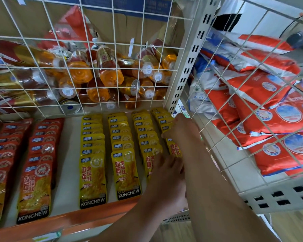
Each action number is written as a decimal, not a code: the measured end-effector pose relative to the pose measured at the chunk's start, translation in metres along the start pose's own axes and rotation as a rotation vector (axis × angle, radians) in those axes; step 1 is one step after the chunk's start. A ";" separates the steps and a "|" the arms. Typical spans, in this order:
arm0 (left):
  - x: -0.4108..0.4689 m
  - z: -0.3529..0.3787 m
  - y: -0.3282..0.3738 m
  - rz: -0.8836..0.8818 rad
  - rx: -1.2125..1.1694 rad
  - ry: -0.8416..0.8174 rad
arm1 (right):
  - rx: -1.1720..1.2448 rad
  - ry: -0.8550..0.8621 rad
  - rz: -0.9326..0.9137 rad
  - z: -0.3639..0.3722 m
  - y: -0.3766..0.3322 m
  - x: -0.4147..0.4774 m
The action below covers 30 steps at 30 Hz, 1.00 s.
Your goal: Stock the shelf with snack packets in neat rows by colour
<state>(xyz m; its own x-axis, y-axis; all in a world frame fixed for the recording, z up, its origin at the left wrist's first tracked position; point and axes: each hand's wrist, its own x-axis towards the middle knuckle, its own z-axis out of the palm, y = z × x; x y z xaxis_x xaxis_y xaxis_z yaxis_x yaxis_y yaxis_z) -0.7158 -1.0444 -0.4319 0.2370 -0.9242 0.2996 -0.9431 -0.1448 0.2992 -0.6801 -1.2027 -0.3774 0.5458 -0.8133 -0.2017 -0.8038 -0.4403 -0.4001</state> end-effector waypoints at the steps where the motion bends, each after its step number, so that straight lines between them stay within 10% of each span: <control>1: 0.000 0.000 0.000 0.001 -0.001 0.000 | -0.001 -0.001 -0.008 0.001 0.000 -0.001; 30: -0.003 0.000 -0.001 0.036 0.051 -0.042 | 0.045 0.075 -0.046 0.001 0.006 -0.035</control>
<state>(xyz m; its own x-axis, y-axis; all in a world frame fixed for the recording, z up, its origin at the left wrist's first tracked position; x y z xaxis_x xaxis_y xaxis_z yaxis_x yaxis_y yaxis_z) -0.7160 -1.0410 -0.4329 0.1937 -0.9429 0.2709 -0.9617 -0.1279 0.2425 -0.7037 -1.1764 -0.3736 0.5618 -0.8192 -0.1155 -0.7658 -0.4620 -0.4474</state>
